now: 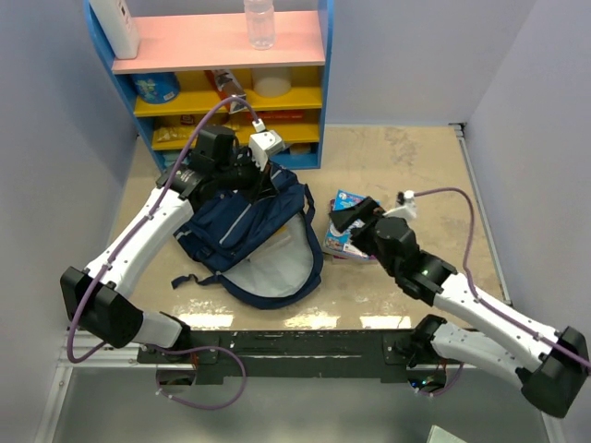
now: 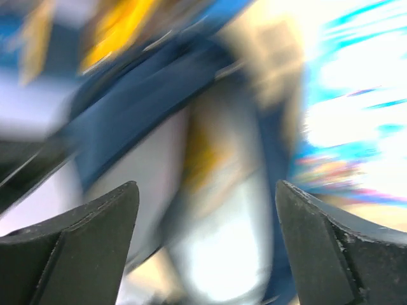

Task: Pack the student bag
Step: Place the book in the student bag, then pick up the book from the center of the board.

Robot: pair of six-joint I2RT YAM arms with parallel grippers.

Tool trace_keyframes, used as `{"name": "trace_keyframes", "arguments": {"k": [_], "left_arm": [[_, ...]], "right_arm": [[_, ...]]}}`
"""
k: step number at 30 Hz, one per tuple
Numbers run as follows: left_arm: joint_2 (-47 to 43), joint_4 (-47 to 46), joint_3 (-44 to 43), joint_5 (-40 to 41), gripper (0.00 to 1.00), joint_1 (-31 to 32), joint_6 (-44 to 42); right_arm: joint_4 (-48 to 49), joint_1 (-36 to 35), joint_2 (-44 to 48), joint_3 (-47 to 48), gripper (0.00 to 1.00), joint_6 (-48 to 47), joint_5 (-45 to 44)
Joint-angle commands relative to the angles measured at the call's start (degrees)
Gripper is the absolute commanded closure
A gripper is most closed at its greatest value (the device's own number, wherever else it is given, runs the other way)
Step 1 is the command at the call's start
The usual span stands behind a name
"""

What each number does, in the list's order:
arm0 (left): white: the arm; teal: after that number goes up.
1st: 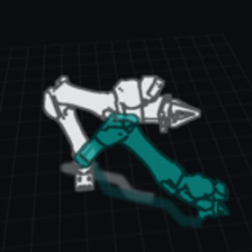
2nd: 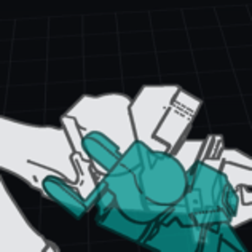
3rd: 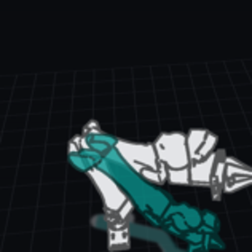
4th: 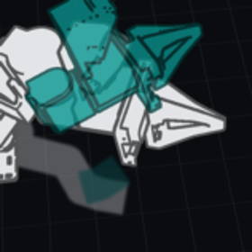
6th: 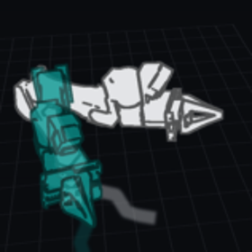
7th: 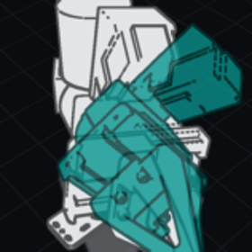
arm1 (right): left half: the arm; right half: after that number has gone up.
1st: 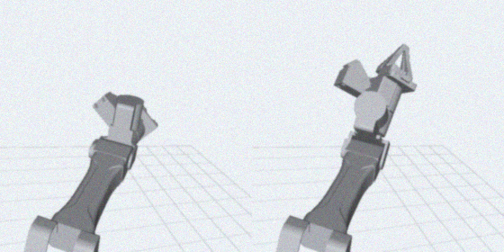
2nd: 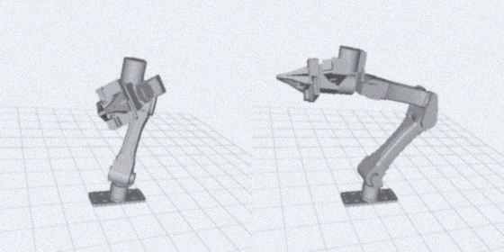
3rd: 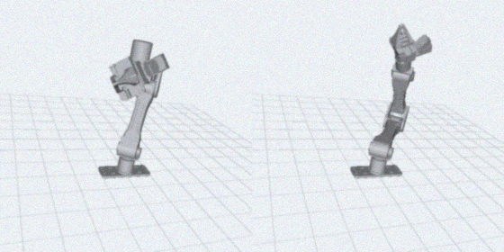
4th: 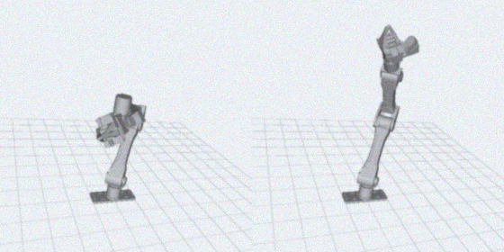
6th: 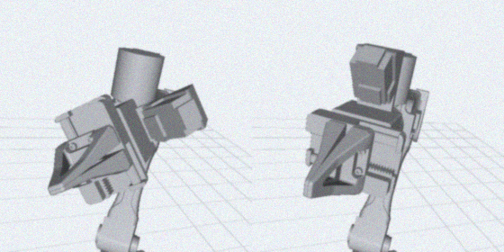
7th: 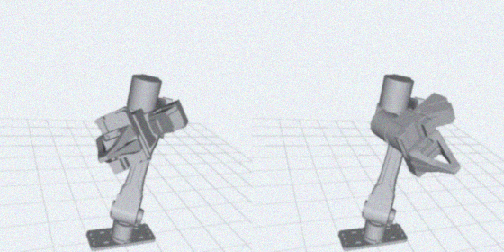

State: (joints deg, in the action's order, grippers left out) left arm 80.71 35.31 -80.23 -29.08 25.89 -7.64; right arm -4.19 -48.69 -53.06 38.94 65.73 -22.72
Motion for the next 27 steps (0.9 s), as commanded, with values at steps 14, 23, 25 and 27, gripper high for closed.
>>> {"name": "trace_keyframes", "arguments": {"k": [14, 23, 25, 27], "left_arm": [[-2.7, -7.9, -0.3, -3.9, 1.00, -0.3, -0.4], [-2.8, -7.8, -0.5, -4.3, 1.00, -0.3, -0.1], [-2.5, -7.7, -0.5, -4.7, 1.00, -0.3, 0.0], [-2.3, -7.6, -0.5, -5.0, 1.00, -0.2, 0.3]], "right_arm": [[-1.9, 26.9, -17.0, 1.5, 0.01, -14.6, -2.6], [9.0, 33.1, -32.2, 5.8, 0.01, -15.6, 7.0], [12.2, 33.9, -35.8, 5.8, 0.01, -14.7, 10.4], [14.4, 35.0, -38.9, 6.3, 0.02, -12.9, 12.5]]}}
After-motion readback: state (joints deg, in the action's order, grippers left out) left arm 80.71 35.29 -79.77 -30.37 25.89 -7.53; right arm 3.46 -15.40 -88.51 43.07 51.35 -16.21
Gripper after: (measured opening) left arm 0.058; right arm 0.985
